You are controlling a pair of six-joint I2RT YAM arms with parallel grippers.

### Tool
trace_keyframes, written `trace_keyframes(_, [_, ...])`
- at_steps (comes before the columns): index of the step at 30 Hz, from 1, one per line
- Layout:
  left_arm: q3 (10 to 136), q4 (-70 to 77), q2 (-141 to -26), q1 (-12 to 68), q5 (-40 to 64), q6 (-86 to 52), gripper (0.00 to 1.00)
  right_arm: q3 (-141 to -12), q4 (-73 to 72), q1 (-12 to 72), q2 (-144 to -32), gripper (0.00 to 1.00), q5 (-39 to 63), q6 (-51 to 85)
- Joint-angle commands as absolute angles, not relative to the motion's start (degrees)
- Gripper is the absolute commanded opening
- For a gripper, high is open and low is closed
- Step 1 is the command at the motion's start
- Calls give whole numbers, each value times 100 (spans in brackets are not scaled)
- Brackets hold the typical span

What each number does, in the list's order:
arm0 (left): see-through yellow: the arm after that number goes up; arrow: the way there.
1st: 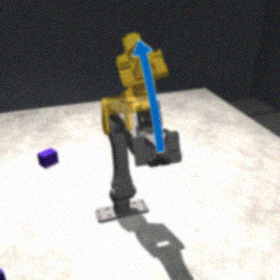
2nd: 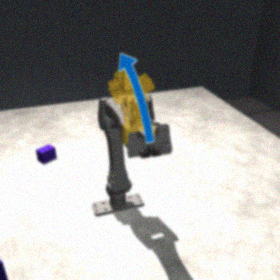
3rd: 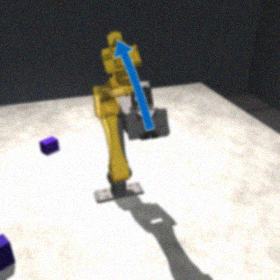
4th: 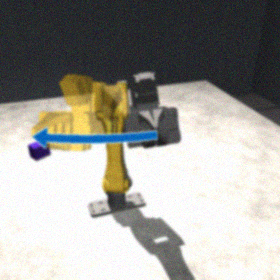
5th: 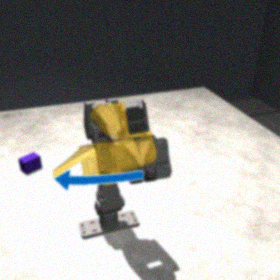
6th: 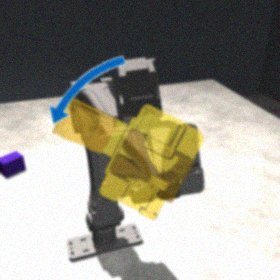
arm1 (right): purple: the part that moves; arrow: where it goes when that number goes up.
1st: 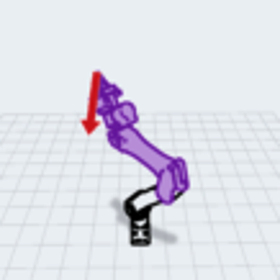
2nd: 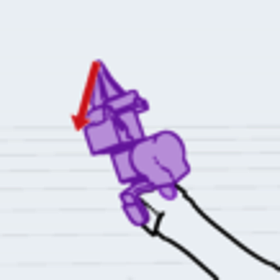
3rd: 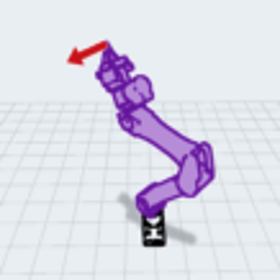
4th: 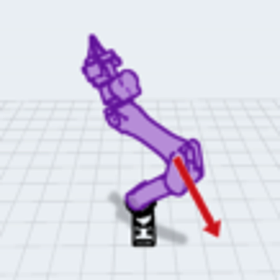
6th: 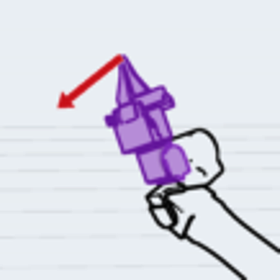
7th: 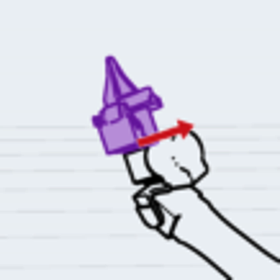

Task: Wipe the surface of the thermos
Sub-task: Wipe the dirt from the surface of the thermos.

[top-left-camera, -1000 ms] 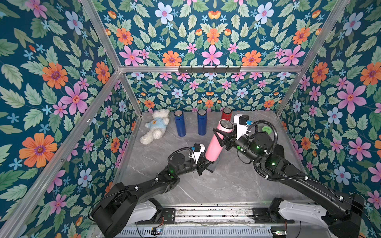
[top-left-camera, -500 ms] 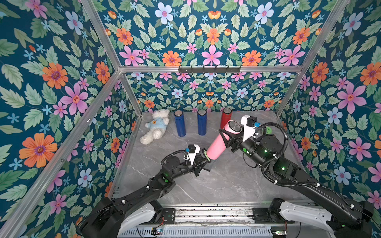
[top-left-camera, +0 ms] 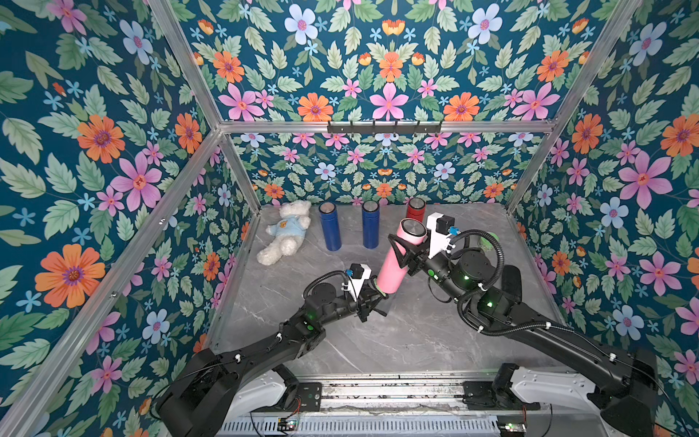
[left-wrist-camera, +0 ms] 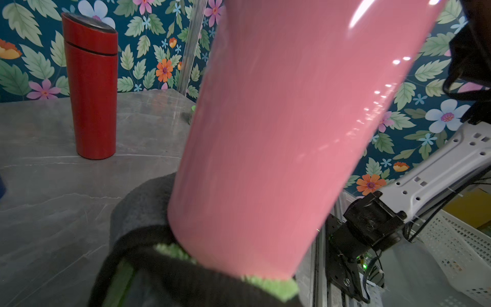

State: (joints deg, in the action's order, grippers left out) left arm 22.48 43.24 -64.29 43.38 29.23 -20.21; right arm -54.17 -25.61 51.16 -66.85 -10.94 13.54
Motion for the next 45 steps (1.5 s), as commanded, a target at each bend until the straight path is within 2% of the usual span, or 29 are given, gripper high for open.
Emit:
trace_keyframes(1, [2443, 6909, -6466, 4356, 3138, -2222, 0, -5379, -2634, 5208, -6939, 0, -929, 1657])
trace_keyframes(5, [2417, 6705, -6345, 4364, 3075, -2139, 0, -5713, -2079, 5212, -7073, 0, -1588, 1027])
trace_keyframes(11, [2269, 6068, -6122, 4353, 2674, -2017, 0, -5776, -1238, 5149, -6704, 0, -2511, -14])
trace_keyframes(16, [2206, 5496, -6099, 4346, 2073, -2098, 0, -5706, -636, 4810, -6269, 0, -2668, -303])
trace_keyframes(21, [2683, 4211, -6519, 4341, 1772, -2114, 0, -5677, -427, 4314, -5997, 0, -2428, -351])
trace_keyframes(22, [2801, 3966, -6632, 4342, 1768, -2078, 4, -5701, -405, 4239, -5986, 0, -2394, -363])
trace_keyframes(25, [3113, 3202, -6955, 4353, 1766, -1971, 31, -5755, -377, 3927, -5959, 0, -2214, -360])
trace_keyframes(27, [3237, 2795, -7115, 4364, 1575, -1943, 55, -5774, -417, 3708, -5976, 0, -2110, -355])
trace_keyframes(28, [3266, 2651, -7151, 4360, 1461, -1933, 79, -5783, -437, 3600, -5985, 0, -2036, -331])
trace_keyframes(30, [3427, 2083, -7224, 4361, 1049, -1920, 94, -5808, -486, 3331, -6043, 0, -1849, -234])
trace_keyframes(32, [3633, 1500, -7244, 4379, 697, -1852, 99, -5805, -584, 3068, -6114, 0, -1634, -128])
trace_keyframes(39, [4750, -883, -7296, 4557, -195, -1578, 99, -5818, -1318, 2345, -6639, 0, -997, -47])
trace_keyframes(43, [5073, -1418, -7151, 4618, -774, -1445, 99, -5830, -1941, 1929, -7106, 0, -616, 85])
trace_keyframes(45, [5637, -2373, -7454, 4814, -1782, -1362, 99, -5922, -2257, 1757, -7470, 0, -406, 148])
